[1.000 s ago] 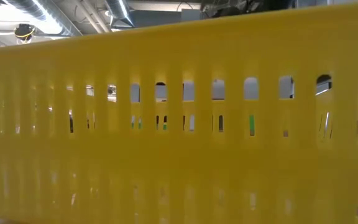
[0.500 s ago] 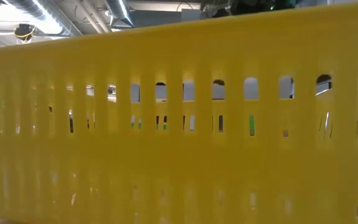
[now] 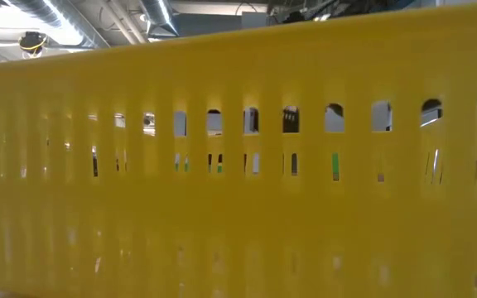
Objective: Stack baskets on shelf by color
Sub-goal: Put the top left black basket on the shelf
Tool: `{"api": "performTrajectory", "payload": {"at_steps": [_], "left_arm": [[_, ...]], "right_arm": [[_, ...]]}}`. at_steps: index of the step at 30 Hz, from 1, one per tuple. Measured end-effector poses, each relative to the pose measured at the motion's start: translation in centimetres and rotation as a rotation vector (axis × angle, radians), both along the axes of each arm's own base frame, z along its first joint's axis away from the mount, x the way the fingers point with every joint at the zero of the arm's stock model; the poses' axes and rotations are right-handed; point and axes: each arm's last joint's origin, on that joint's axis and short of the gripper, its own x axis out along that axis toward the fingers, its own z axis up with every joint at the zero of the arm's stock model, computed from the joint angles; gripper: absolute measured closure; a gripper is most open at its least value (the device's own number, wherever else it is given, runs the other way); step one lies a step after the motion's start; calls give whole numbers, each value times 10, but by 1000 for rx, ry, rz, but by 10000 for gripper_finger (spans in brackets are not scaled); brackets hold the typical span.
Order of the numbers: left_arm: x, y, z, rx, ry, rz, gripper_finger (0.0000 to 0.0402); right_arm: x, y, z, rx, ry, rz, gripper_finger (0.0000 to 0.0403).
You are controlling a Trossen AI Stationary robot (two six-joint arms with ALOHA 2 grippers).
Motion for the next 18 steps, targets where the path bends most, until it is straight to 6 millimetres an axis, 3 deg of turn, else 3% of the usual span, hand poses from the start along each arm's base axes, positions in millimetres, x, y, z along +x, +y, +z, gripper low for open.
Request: {"api": "performTrajectory", "payload": {"at_steps": [18], "left_arm": [[0, 0, 0, -1, 0, 0, 328]], "right_arm": [[12, -13, -38, 44, 98, 14, 385]]}}
